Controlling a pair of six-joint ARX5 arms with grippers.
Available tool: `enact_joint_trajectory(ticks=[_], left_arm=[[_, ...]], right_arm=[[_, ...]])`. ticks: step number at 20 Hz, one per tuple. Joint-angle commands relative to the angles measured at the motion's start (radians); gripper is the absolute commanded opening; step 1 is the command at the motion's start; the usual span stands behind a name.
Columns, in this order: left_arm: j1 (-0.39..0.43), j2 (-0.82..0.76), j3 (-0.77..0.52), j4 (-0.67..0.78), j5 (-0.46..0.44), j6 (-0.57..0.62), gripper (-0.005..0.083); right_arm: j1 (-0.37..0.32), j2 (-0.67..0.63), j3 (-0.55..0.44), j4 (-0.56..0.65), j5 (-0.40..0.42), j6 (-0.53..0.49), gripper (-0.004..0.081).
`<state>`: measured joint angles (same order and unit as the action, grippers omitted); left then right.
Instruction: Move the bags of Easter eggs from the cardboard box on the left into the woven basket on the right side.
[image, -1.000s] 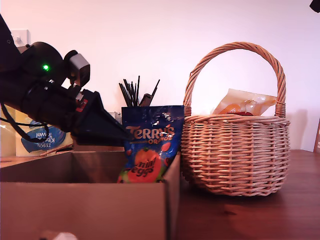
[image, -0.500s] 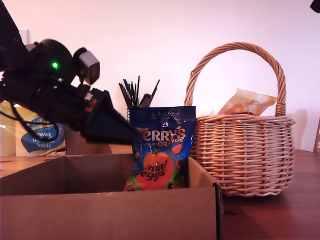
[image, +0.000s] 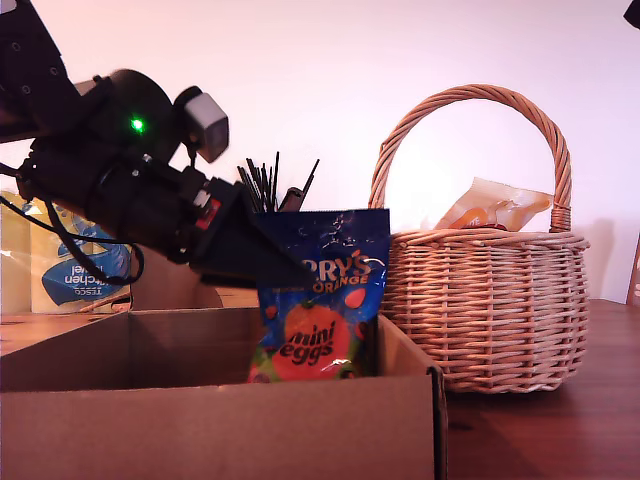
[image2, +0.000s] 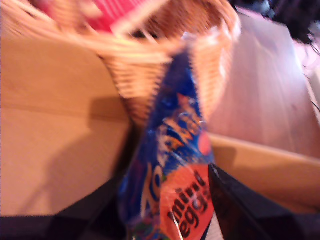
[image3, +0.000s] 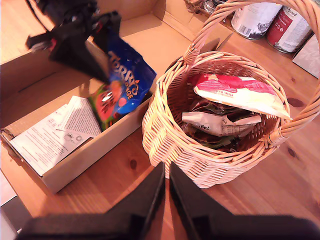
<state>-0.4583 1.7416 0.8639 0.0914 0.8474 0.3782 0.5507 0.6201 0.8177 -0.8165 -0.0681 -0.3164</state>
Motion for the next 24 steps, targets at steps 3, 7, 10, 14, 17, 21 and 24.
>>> enact_joint_trajectory(ticks=[3,7,10,14,17,21,24], left_arm=[[-0.003,-0.002,-0.004,-0.023,-0.007,0.016,0.0329],[-0.016,0.0,-0.004,-0.043,-0.033,0.016,0.0251],[-0.041,0.0,-0.004,-0.068,-0.087,0.025,0.0251],[-0.076,0.005,-0.004,-0.076,-0.148,0.049,0.0251],[-0.093,0.024,-0.004,-0.079,-0.193,0.049,0.0251],[-0.098,0.031,-0.004,-0.077,-0.213,0.05,0.0066],[-0.09,0.031,-0.004,-0.068,-0.213,0.052,-0.0024]], right_arm=[[-0.003,-0.001,0.002,0.003,-0.003,-0.005,-0.0013],[-0.003,-0.001,0.002,0.003,-0.003,-0.005,-0.0013],[-0.003,-0.001,0.002,0.003,-0.003,-0.005,-0.0013],[-0.003,-0.002,0.002,0.003,-0.003,-0.005,-0.0013],[-0.003,-0.002,0.002,0.003,-0.004,-0.005,-0.0013],[-0.003,-0.002,0.002,0.004,-0.004,-0.005,-0.0013],[-0.003,-0.002,0.002,0.004,-0.004,-0.005,-0.0013]])
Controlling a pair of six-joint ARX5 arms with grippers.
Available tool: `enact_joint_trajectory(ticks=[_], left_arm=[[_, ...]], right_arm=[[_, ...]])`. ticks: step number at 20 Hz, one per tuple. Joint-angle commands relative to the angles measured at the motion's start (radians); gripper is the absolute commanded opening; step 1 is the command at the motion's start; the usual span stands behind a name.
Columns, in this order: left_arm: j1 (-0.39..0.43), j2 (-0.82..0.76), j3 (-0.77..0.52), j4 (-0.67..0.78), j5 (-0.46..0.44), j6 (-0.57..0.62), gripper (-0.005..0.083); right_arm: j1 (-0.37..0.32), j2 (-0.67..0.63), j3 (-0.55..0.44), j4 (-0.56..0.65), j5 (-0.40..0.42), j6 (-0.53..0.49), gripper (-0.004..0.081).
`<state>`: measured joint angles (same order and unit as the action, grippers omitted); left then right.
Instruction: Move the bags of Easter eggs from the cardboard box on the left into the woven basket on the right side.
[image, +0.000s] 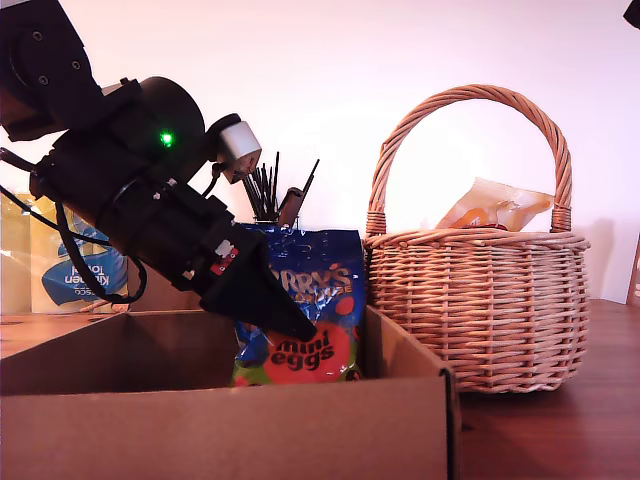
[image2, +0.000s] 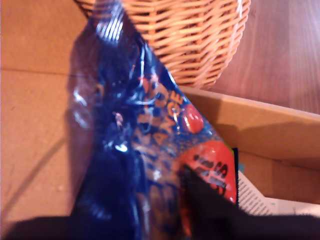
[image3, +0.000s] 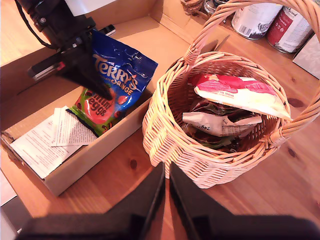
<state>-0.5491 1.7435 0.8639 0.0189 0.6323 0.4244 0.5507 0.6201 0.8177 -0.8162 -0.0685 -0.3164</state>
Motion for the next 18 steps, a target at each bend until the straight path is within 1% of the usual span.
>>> enact_joint_trajectory(ticks=[1,5,8,10,15,16,18], left_arm=[[0.001,0.028,-0.001,0.004,0.002,0.006,-0.0024],[0.007,-0.014,0.021,-0.024,0.002,0.003,-0.0024],[0.018,-0.102,0.049,-0.109,0.001,0.003,-0.0024],[0.019,-0.168,0.059,-0.133,-0.005,0.004,-0.0024],[0.005,-0.317,0.06,-0.123,-0.005,0.002,-0.0024],[-0.005,-0.339,0.06,-0.106,-0.006,0.002,-0.0024],[-0.029,-0.353,0.06,-0.027,-0.006,-0.014,-0.0024]], right_arm=[[-0.003,-0.002,0.002,0.003,-0.003,-0.005,-0.0013],[-0.003,-0.002,0.002,0.004,-0.003,-0.005,-0.0013],[-0.003,-0.002,0.002,0.004,-0.003,-0.005,-0.0013],[-0.003,-0.002,0.002,0.004,-0.003,-0.005,-0.0013],[-0.003,-0.002,0.002,0.005,-0.003,-0.005,-0.0013],[-0.003,-0.002,0.002,0.005,-0.002,-0.005,-0.0013],[-0.003,-0.002,0.002,0.005,-0.002,-0.005,-0.0013]])
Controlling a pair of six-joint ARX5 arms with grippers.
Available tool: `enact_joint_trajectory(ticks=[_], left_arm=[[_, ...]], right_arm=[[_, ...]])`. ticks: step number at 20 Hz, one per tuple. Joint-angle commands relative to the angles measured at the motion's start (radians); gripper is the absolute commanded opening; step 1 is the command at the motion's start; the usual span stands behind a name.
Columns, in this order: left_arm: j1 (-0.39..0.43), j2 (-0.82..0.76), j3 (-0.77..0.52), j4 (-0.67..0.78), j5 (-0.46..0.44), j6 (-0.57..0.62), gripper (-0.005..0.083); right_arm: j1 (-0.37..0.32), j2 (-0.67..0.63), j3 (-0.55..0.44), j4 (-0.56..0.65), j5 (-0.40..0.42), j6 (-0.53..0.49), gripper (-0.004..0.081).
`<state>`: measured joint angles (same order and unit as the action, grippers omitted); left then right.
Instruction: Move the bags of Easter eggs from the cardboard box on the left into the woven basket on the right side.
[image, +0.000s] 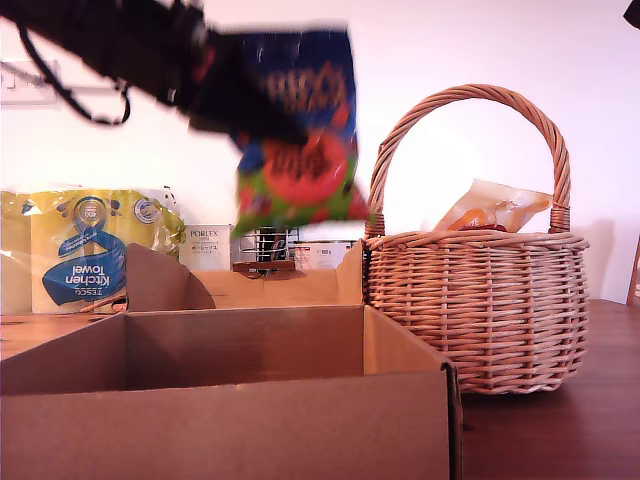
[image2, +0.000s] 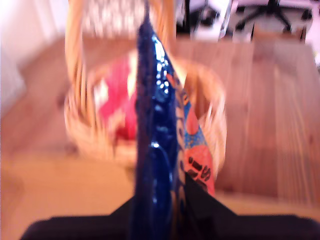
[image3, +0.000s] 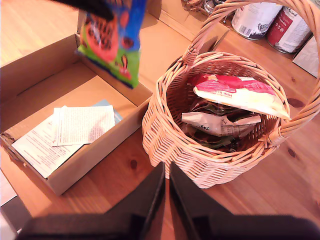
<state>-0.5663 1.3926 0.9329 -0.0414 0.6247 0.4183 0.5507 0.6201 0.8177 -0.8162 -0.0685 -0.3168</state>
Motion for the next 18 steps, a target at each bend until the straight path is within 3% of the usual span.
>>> enact_joint_trajectory(ticks=[1,3,11,16,18], left_arm=[[-0.029,-0.002,-0.009,0.088,0.002,-0.037,-0.0024],[-0.073,0.003,-0.009,0.192,-0.014,-0.077,-0.0024],[-0.21,0.171,-0.005,0.583,-0.249,-0.131,-0.0024],[-0.276,0.323,0.051,0.755,-0.463,-0.028,-0.0024],[-0.288,0.373,0.082,0.75,-0.476,-0.008,-0.0024]], right_arm=[[-0.003,-0.002,0.002,0.004,-0.002,-0.005,-0.0013],[-0.003,-0.002,0.002,0.004,-0.001,-0.005,-0.0013],[-0.003,-0.003,0.002,0.003,0.001,-0.005,-0.0013],[-0.003,-0.004,0.002,-0.009,0.0,-0.005,-0.0013],[-0.003,-0.004,0.002,-0.015,0.0,-0.005,-0.0013]])
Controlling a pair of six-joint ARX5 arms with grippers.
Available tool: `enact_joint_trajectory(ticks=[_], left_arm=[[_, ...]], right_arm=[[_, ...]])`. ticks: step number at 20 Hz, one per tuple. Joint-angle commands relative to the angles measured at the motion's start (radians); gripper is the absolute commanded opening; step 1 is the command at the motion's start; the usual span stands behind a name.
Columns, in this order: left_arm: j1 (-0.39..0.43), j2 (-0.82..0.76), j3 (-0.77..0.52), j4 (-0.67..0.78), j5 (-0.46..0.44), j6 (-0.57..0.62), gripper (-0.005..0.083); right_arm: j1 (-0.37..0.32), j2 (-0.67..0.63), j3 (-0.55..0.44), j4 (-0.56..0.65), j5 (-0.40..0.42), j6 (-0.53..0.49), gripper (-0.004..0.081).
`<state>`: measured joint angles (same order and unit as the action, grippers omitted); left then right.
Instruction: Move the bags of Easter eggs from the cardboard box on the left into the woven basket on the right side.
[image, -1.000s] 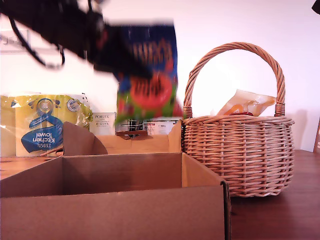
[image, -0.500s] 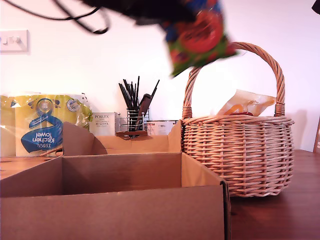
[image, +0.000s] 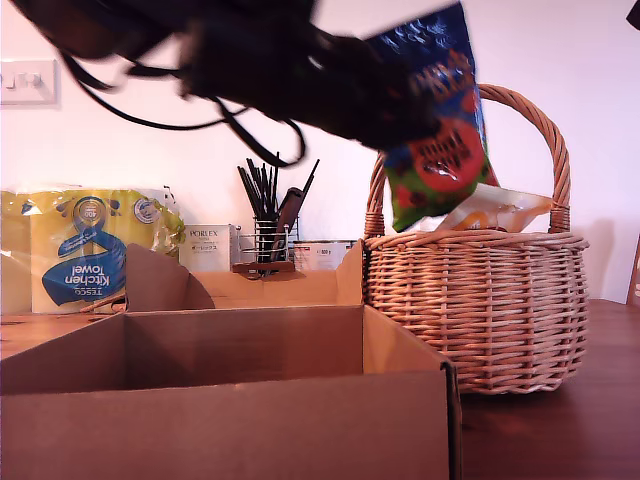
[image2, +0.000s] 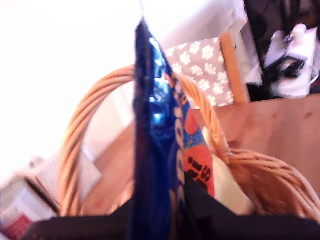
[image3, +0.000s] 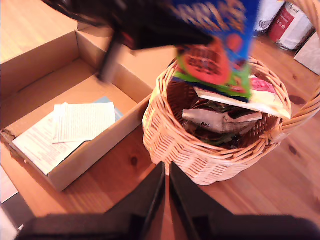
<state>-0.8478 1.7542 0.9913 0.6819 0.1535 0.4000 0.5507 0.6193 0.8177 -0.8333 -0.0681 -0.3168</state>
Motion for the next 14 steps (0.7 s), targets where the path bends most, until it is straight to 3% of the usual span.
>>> enact_joint_trajectory(ticks=[1,5,14], left_arm=[[-0.01,0.021,0.028,0.027,-0.006,0.016,-0.0024],[-0.02,0.027,0.035,0.052,-0.062,0.109,-0.0024],[-0.003,0.121,0.057,0.084,-0.113,0.19,-0.0024]], right_arm=[[-0.003,-0.003,0.002,0.002,0.0,-0.005,-0.0013],[-0.003,-0.003,0.002,0.002,0.0,-0.005,-0.0013],[-0.003,-0.003,0.002,0.005,-0.001,-0.005,-0.0013]])
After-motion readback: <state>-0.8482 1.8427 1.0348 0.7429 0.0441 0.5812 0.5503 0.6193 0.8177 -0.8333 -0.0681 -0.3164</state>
